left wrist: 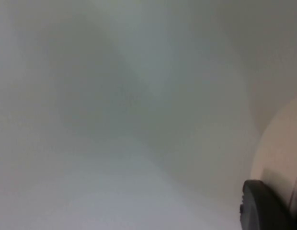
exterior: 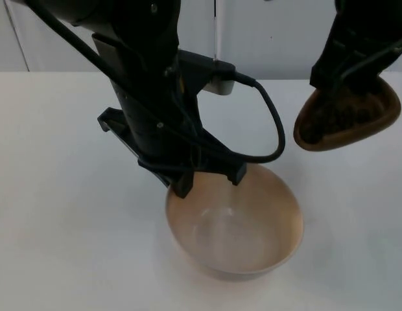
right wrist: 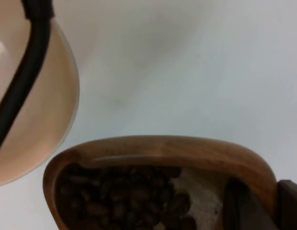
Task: Pick up the bowl with the left hand and pour the coffee beans from the cup into the bowl with the right hand.
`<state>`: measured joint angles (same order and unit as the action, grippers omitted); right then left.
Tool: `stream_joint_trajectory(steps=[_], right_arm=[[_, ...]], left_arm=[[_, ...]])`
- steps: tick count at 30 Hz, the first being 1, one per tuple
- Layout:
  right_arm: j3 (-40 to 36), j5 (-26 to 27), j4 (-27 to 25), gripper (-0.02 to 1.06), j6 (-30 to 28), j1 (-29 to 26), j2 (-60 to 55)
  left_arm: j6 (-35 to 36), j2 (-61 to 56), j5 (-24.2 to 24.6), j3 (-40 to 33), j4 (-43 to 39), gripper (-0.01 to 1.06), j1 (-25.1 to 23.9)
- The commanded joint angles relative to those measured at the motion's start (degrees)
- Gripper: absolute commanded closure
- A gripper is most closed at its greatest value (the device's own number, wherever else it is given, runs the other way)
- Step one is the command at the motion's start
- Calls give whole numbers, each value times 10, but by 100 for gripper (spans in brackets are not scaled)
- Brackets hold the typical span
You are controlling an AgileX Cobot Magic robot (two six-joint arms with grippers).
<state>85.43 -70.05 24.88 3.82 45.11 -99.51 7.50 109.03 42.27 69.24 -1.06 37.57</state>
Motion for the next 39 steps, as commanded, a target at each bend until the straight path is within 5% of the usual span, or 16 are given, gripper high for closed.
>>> stream_joint_trajectory(steps=[1, 21, 39], right_arm=[[-1, 1, 8, 104, 4, 8, 5], [-57, 1, 18, 104, 39, 33, 5], [-57, 1, 136, 104, 82, 107, 24]], left_arm=[[3, -2, -7, 1, 4, 105, 3], [3, -2, -7, 1, 4, 105, 3], [3, -2, -7, 1, 5, 105, 3]])
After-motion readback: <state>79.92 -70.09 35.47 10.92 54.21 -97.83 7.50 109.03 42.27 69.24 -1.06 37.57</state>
